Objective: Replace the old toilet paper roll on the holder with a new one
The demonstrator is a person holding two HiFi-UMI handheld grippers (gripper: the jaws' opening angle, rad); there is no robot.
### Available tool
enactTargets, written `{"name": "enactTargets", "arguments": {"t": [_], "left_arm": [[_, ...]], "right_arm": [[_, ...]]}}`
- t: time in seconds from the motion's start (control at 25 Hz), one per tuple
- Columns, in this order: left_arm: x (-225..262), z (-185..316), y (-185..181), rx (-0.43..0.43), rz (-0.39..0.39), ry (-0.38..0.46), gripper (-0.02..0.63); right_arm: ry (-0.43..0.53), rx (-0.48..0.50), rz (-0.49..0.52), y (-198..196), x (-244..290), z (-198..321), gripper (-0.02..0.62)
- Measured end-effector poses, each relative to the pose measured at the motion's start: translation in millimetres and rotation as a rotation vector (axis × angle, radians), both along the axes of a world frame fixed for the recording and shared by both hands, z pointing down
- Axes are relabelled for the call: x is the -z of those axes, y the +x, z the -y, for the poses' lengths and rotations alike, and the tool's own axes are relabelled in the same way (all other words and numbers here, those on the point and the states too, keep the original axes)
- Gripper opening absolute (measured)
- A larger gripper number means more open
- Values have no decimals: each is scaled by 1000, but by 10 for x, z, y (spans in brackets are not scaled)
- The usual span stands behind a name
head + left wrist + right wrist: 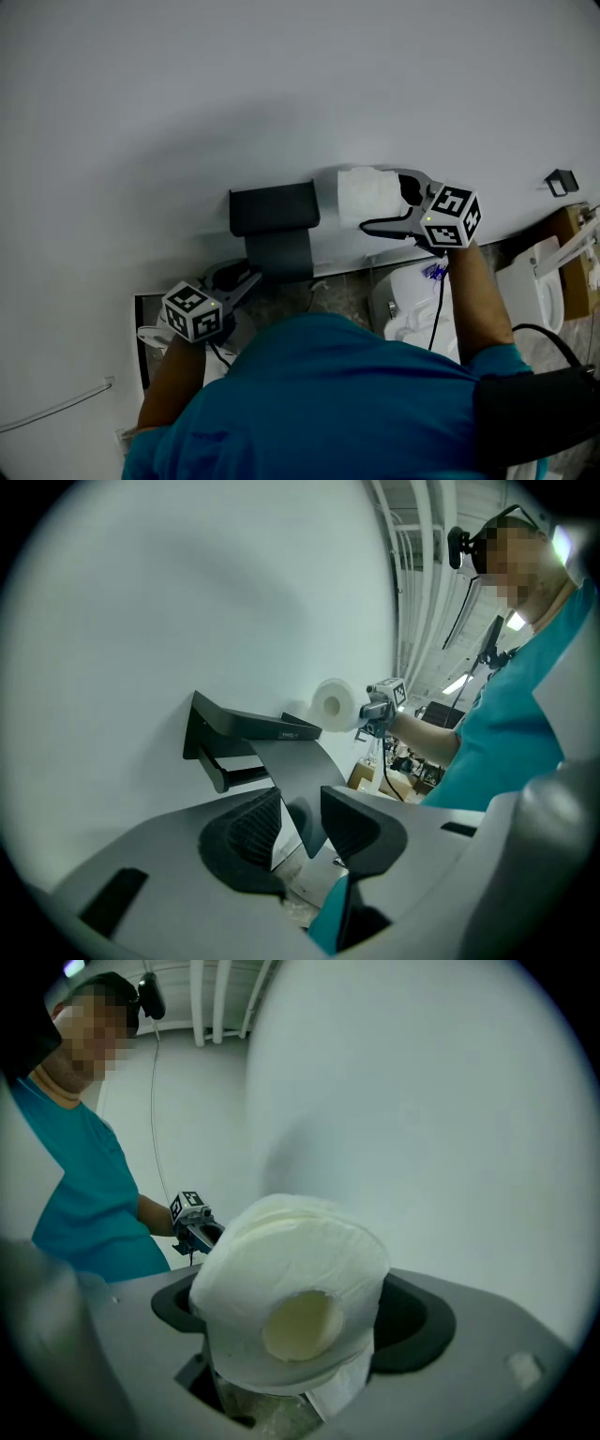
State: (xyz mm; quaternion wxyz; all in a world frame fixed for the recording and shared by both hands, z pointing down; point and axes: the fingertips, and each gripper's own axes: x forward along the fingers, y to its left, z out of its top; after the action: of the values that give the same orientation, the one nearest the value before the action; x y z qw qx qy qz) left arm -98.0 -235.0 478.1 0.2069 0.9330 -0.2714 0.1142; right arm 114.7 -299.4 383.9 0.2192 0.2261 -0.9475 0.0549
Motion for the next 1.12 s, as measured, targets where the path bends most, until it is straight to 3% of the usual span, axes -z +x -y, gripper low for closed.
{"name": "enactTargets", "arguments": {"t": [0.32, 0.6, 0.88, 1.12], "left_arm": [[-15, -4, -1, -22, -9, 19, 133], [-23, -13, 12, -44, -23, 31, 133], [-5, -30, 24, -68, -31, 42, 132], [-10, -31, 24, -80, -45, 47, 132]], "right_arm": [[48, 120, -250, -553, 330, 93, 474], [44, 235, -496, -1093, 196, 112, 474], [67, 254, -709, -1435, 68, 213, 476], [54, 279, -832, -1616, -76, 265, 477]]}}
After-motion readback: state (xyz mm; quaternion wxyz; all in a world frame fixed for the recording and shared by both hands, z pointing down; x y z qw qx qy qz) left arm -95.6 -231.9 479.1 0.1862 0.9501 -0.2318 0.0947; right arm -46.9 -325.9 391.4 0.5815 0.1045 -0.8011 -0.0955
